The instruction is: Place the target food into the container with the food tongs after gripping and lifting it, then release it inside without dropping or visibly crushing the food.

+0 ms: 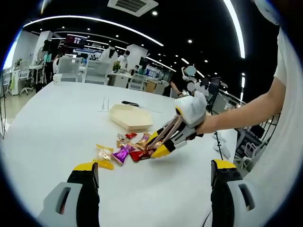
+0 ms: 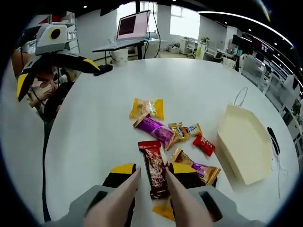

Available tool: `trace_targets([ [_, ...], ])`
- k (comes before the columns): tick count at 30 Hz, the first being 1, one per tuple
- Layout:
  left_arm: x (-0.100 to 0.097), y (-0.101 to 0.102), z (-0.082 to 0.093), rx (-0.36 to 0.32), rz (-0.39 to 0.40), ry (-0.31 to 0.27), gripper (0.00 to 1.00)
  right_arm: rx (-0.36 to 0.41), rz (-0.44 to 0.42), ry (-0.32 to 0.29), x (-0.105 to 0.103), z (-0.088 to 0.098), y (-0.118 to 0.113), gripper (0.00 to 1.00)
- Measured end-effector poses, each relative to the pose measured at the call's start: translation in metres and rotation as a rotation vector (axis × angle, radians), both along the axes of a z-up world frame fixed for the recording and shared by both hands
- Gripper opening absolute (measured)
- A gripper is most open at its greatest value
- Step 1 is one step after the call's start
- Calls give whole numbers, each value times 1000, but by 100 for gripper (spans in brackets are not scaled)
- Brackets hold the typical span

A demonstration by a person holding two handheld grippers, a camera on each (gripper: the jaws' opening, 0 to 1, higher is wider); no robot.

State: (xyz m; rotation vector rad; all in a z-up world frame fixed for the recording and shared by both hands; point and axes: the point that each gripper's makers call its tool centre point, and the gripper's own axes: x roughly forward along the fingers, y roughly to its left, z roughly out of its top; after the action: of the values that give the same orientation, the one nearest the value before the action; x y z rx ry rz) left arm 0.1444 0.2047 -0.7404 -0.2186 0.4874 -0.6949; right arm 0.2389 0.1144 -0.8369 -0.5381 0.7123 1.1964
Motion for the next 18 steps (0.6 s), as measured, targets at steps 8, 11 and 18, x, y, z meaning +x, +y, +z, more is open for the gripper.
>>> trace_targets([
  [8,3,-1,3,-25,8,0,99,-6,-17,-11,9,-2,2,28],
  [11,2,-1,1,-22,2,3,99,-11,-11,-13,9,-4,4,28],
  [18,7,-1,7,-23,7,-8,99,-6,-14,-8,11,-6,4,28],
])
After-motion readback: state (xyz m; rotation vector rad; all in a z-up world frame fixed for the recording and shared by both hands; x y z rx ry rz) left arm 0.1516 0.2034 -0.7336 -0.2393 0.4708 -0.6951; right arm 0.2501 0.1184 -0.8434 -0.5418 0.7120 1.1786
